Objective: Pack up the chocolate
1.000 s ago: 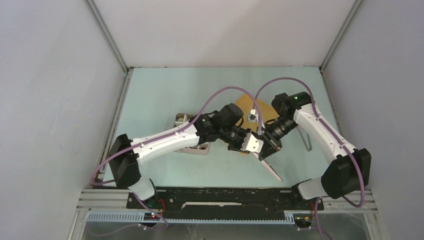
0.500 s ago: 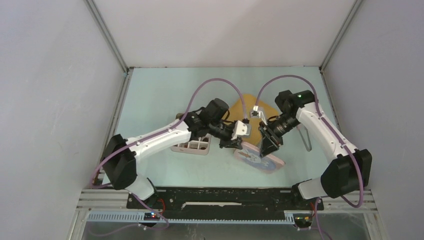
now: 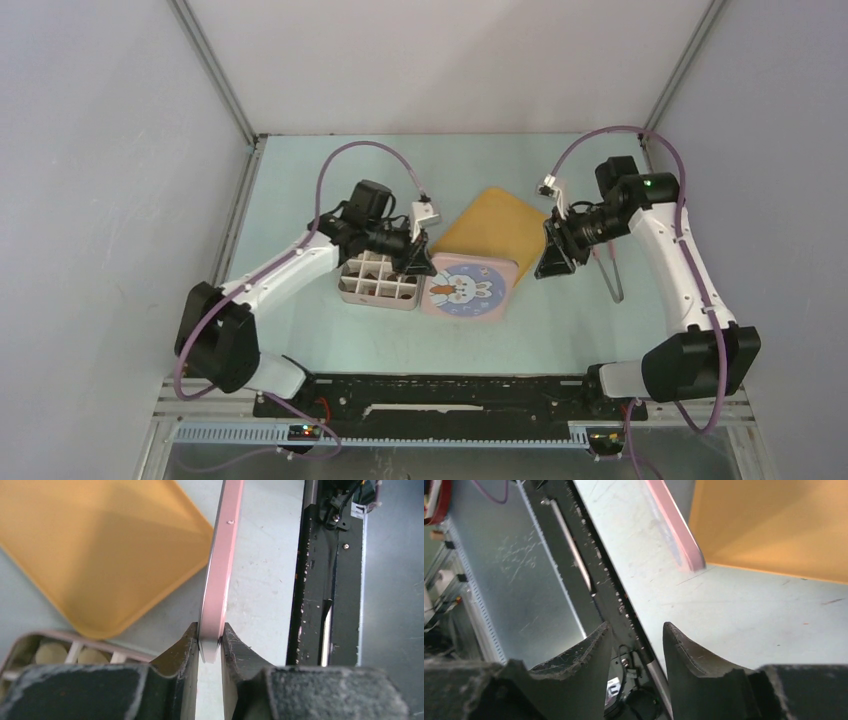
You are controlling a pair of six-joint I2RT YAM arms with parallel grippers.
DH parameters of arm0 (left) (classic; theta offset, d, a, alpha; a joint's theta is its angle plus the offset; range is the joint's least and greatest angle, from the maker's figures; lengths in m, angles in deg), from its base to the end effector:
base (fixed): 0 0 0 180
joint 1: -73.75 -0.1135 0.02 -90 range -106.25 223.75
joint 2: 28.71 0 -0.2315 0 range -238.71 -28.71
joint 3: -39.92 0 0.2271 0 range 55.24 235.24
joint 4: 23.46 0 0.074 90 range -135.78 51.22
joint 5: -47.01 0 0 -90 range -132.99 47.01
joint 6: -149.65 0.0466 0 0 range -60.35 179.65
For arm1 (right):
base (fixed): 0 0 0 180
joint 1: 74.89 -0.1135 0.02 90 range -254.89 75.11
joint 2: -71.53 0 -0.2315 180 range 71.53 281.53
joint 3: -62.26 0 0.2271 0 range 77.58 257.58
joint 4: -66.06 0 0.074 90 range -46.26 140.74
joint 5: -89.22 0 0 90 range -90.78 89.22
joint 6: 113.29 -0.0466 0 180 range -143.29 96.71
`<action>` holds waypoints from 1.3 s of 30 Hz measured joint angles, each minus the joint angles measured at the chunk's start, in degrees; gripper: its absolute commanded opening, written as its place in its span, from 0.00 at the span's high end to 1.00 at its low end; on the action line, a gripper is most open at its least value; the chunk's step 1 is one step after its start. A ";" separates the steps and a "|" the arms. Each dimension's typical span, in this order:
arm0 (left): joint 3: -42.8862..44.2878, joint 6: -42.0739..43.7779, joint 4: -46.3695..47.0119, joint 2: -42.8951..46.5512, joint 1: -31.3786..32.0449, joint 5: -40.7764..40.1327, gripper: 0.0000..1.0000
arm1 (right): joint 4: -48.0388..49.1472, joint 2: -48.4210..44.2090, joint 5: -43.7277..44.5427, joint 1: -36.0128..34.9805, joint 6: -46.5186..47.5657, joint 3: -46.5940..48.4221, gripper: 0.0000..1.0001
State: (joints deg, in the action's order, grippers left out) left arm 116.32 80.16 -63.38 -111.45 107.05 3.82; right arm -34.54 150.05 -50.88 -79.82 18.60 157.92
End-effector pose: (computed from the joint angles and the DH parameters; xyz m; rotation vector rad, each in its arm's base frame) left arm 0.2235 -0.1874 0.2416 1.3742 1.8395 -1.0742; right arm 0.1989 0.0530 0.3041 -1.0763 2.3145 1.0849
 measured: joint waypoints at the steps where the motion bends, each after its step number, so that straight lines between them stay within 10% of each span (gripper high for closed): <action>1: -0.46 -0.33 -0.52 0.46 -1.14 0.15 0.88 | 1.36 -0.02 0.42 0.02 -1.09 -0.15 0.54; 10: -2.25 -2.58 -8.22 7.10 -11.15 1.31 0.89 | 19.45 1.33 5.46 -2.25 -14.36 -6.34 0.44; 20: -2.27 -3.58 -13.77 6.56 -21.86 1.75 0.90 | 29.83 9.51 13.03 -23.96 -21.03 -9.33 0.43; 39: 4.09 -2.58 -22.58 -15.06 -37.68 10.40 0.90 | 39.65 26.69 9.84 -27.67 -29.62 -1.66 0.36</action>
State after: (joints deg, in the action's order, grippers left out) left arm 120.41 77.58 -85.95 -126.51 69.37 14.22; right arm 5.11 176.74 -41.05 -107.49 -11.01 156.26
